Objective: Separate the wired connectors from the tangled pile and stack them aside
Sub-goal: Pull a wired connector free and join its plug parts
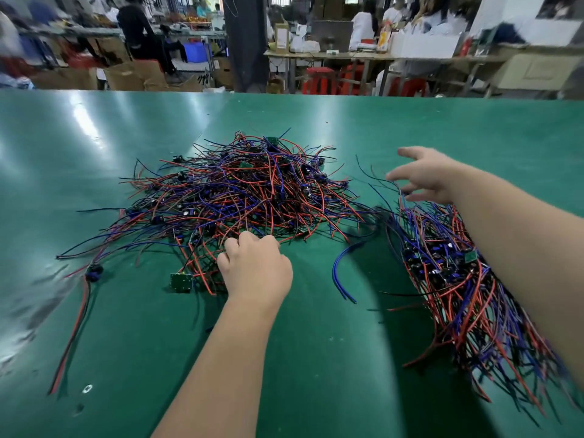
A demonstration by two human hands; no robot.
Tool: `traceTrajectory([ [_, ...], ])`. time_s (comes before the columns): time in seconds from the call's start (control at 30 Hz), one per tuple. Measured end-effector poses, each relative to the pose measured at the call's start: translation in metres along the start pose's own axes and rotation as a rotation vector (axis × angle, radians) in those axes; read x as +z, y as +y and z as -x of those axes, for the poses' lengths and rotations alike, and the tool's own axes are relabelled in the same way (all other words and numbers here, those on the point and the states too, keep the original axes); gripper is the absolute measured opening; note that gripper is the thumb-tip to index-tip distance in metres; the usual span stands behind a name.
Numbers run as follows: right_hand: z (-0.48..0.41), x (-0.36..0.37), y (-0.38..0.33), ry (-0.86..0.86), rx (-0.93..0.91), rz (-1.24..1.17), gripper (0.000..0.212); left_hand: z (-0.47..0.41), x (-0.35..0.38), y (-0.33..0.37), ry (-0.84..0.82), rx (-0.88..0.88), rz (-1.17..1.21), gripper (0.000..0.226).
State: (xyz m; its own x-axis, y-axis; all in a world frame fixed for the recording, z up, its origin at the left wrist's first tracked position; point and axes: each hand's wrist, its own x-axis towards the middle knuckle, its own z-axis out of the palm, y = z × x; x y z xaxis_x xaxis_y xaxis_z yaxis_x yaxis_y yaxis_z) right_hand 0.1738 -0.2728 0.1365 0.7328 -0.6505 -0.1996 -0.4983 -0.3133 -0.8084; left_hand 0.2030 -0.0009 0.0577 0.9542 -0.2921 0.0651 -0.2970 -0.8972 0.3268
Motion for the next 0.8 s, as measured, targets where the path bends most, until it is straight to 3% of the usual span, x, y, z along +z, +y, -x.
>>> traceTrajectory([
  [0.2,0.041,0.018,0.008,0.095,-0.204,0.232,0.029,-0.004,0.001,0.0,0.031,0.022,-0.042,0.032],
  [0.27,0.068,0.034,0.011,0.025,-0.247,0.135,0.021,-0.005,-0.001,0.001,0.093,0.06,0.061,0.037],
  [0.4,0.116,0.067,0.028,-0.262,-0.228,-0.195,0.013,0.004,-0.015,0.009,0.405,0.305,0.566,0.033],
  [0.47,0.129,0.081,0.038,-0.322,-0.209,-0.288,0.015,0.009,-0.019,0.012,0.502,0.394,0.624,0.033],
  [0.57,0.139,0.095,0.051,-0.314,-0.194,-0.299,0.017,0.01,-0.017,0.014,0.409,0.339,0.457,0.021],
  [0.7,0.142,0.1,0.06,-0.241,-0.226,-0.225,0.022,0.005,-0.007,0.007,0.051,0.093,-0.111,0.027],
  [0.8,0.142,0.102,0.062,-0.223,-0.239,-0.195,0.022,0.002,-0.006,0.002,0.07,0.048,-0.069,0.015],
])
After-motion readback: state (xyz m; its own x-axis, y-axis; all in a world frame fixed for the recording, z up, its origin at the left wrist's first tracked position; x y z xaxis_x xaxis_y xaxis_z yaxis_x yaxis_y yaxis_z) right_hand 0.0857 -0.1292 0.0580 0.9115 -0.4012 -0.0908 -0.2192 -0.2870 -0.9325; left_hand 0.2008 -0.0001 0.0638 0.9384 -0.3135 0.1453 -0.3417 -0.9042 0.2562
